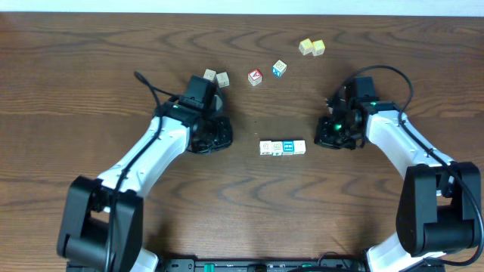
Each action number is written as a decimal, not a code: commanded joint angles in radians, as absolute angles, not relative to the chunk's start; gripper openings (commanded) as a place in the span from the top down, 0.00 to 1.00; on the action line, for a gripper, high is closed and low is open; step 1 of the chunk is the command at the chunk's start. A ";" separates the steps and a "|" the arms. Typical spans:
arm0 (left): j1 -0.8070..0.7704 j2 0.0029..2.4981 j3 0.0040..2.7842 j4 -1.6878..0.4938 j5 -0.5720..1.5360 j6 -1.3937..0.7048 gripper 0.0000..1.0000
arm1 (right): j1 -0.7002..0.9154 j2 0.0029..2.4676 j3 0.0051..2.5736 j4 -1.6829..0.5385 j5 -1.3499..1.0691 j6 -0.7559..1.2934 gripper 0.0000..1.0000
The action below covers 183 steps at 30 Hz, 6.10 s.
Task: Lift 4 blocks
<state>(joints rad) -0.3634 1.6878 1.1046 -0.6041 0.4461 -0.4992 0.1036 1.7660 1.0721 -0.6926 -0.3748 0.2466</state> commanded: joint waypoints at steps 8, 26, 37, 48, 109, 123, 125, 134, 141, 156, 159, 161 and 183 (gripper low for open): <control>-0.395 1.797 1.105 -0.607 0.543 -0.412 0.93 | 0.110 1.815 1.084 -0.685 -0.418 0.174 0.99; -0.440 1.797 1.105 -0.552 0.545 -0.429 0.93 | -0.003 1.870 1.084 -0.704 -0.647 0.088 0.99; -0.458 1.800 1.105 -0.511 0.396 -0.580 0.93 | 0.001 1.871 1.084 -0.724 -0.634 0.069 0.99; -0.505 1.842 1.105 -0.425 0.385 -0.589 0.93 | 0.001 1.871 1.084 -0.728 -0.637 0.070 0.99; -0.537 1.897 1.105 -0.371 0.430 -0.577 0.93 | 0.060 1.871 1.084 -0.707 -0.607 0.073 0.99; -0.537 1.897 1.105 -0.380 0.437 -0.569 0.92 | 0.060 1.871 1.047 -0.686 -0.581 0.073 0.99; -0.537 1.897 1.105 -0.379 0.437 -0.570 0.93 | 0.060 1.871 1.044 -0.682 -0.582 0.073 0.99; -0.537 1.897 1.105 -0.376 0.437 -0.547 0.93 | 0.060 1.871 1.044 -0.647 -0.629 0.073 0.99; -0.537 1.897 1.105 -0.340 0.434 -0.536 0.93 | 0.060 1.871 1.044 -0.640 -0.637 0.073 0.99; -0.537 1.897 1.105 -0.327 0.437 -0.536 0.93 | 0.062 1.871 1.044 -0.650 -0.638 0.082 0.99; -0.537 1.897 1.105 -0.327 0.438 -0.537 0.93 | 0.063 1.871 1.044 -0.651 -0.654 0.101 0.99; -0.537 1.897 1.105 -0.327 0.438 -0.537 0.93 | 0.067 1.871 1.044 -0.650 -0.664 0.100 0.99; -0.537 1.897 1.105 -0.331 0.460 -0.536 0.93 | 0.096 1.871 1.044 -0.682 -0.552 0.183 0.99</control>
